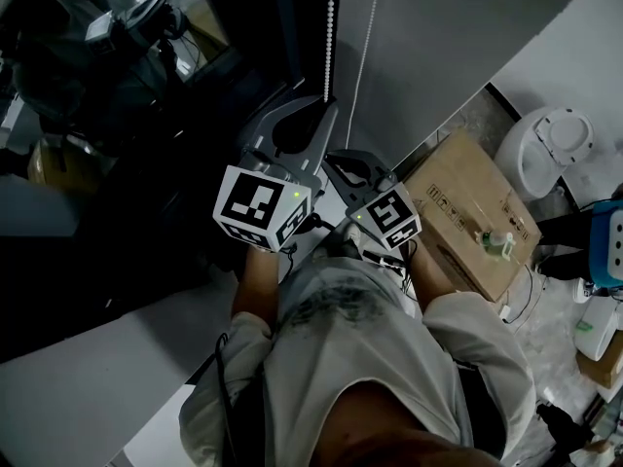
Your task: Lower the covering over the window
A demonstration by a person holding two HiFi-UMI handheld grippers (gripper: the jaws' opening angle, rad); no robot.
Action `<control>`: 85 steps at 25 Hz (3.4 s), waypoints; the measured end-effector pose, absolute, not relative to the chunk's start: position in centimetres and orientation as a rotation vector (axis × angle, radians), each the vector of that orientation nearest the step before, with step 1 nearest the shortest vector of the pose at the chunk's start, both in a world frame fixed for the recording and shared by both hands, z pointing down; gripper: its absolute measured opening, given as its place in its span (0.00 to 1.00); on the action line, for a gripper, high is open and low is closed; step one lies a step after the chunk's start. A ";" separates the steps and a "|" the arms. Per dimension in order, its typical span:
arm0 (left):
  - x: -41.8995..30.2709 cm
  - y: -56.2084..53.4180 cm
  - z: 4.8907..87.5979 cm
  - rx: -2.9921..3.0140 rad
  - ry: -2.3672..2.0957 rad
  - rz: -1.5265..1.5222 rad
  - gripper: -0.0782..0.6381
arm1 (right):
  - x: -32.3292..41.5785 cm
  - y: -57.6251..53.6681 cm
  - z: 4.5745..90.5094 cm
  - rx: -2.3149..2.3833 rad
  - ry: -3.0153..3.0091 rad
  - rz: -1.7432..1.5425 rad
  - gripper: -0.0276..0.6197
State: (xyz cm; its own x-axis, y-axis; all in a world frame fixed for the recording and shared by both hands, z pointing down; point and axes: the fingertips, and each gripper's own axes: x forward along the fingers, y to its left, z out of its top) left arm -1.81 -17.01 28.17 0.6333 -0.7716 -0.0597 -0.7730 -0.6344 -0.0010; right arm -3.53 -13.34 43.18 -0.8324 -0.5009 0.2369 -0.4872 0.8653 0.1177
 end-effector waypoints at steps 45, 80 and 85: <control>-1.6 -14.9 37.8 -2.995 1.363 -0.065 0.13 | -2.1 -14.4 24.9 0.796 -3.201 -0.172 0.16; -2.2 -12.6 50.0 -3.106 1.470 -0.306 0.14 | -3.5 -14.7 36.8 0.793 -2.968 -0.034 0.07; -2.8 -12.4 47.9 -3.067 1.468 -0.260 0.18 | -3.3 -14.9 37.0 0.805 -2.959 -0.034 0.07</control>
